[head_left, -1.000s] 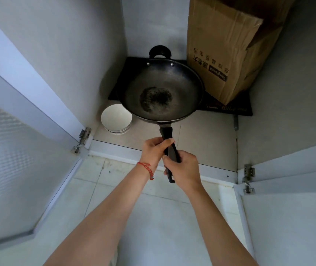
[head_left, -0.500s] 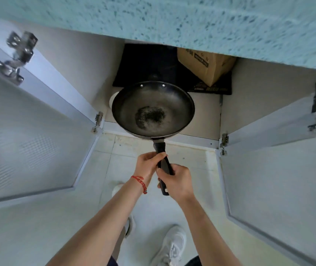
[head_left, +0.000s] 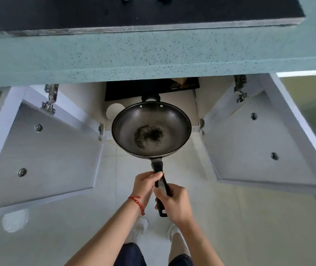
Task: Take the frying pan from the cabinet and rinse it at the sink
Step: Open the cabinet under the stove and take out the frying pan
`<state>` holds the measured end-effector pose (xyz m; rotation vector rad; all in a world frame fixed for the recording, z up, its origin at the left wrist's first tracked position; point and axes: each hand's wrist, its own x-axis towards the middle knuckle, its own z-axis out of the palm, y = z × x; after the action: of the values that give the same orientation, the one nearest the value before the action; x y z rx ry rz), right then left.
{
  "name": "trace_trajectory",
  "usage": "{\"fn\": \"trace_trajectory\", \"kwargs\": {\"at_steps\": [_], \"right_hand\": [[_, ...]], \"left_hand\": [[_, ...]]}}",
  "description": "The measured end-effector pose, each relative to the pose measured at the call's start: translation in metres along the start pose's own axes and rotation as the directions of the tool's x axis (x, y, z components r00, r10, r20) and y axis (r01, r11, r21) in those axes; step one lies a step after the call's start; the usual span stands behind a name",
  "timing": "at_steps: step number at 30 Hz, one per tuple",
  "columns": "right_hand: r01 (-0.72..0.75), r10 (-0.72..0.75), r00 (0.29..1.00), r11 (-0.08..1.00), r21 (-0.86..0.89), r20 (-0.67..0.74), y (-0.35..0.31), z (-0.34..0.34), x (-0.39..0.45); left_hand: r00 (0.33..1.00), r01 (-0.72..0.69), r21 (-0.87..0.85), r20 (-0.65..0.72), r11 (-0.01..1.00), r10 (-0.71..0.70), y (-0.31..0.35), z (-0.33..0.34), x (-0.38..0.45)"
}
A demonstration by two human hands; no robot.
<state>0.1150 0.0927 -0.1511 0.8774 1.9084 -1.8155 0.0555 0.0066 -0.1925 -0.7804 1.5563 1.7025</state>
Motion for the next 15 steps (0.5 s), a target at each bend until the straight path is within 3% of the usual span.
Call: {"fn": "trace_trajectory", "kwargs": {"at_steps": [15], "right_hand": [[-0.009,0.093,0.952,0.960,0.281,-0.291,0.004,0.060,-0.185]], "left_hand": [[0.972,-0.021,0.294,0.228,0.956,-0.049,-0.018,-0.052,-0.152]]}}
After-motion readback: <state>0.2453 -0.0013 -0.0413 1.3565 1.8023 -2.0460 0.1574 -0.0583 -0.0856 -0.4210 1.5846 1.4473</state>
